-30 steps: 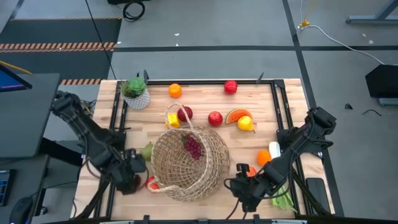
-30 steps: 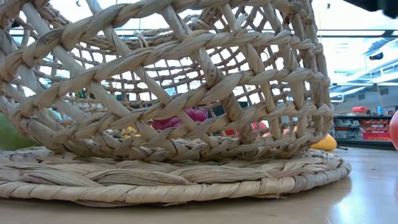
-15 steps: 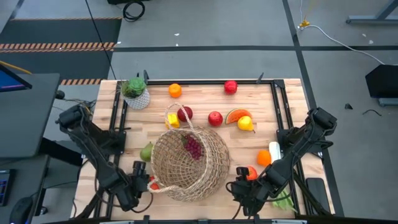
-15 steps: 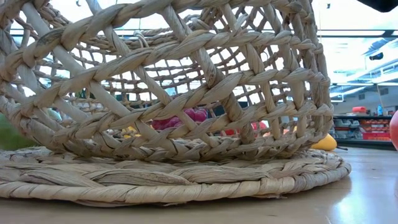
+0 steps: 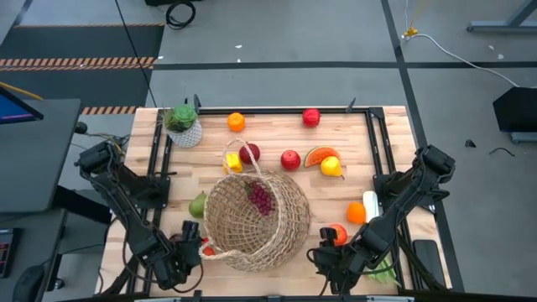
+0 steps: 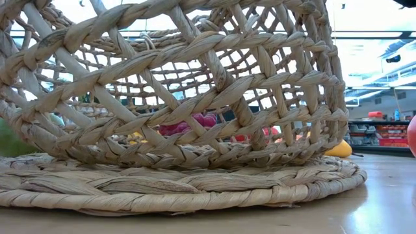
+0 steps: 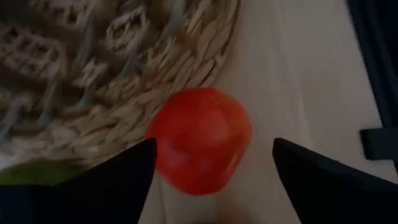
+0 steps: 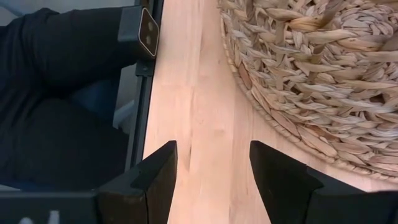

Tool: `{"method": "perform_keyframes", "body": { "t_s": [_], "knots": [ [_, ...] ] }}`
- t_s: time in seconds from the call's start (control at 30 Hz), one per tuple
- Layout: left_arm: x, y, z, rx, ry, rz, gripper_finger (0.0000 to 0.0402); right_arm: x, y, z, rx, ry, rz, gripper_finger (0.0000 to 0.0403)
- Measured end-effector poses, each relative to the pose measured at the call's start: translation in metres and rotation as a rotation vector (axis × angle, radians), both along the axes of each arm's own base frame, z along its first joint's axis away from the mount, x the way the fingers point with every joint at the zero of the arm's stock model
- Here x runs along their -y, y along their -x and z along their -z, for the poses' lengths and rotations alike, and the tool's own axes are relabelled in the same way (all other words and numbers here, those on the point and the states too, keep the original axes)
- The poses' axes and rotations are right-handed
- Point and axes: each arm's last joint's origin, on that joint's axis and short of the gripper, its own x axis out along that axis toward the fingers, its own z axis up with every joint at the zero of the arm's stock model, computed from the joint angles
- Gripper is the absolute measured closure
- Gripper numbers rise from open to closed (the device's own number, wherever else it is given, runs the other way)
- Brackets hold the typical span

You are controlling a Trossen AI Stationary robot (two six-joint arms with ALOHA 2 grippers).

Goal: Build produce basket
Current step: Put the apple into the basket

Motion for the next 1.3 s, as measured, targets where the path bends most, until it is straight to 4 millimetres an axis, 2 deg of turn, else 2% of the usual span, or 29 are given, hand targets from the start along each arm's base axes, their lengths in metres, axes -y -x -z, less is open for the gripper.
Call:
{"method": "perform_keyframes", "body": {
  "t_s": [0.17,0.6,0.7,0.97,1.3],
  "knots": [
    [-0.004,-0.004,0.0,-0.008,-0.035,0.019,0.0049,0.0,0.0,0.0,0.002,-0.002,0.0,0.0194],
    [-0.015,-0.02,0.001,-0.056,-0.024,0.01,0.0048,-0.003,0.001,-0.001,0.014,-0.014,-0.007,0.0194],
    [-0.014,-0.021,0.004,-0.063,-0.023,-0.006,0.0048,-0.004,0.001,-0.001,0.016,-0.015,-0.011,0.0194],
    [-0.004,-0.027,0.03,-0.114,-0.092,0.001,0.0048,-0.005,0.002,-0.001,0.02,-0.017,-0.014,0.0194],
    [0.0,-0.021,0.027,-0.098,-0.027,-0.048,0.0057,-0.005,0.001,-0.002,0.024,-0.021,-0.011,0.0194]
  ]
}}
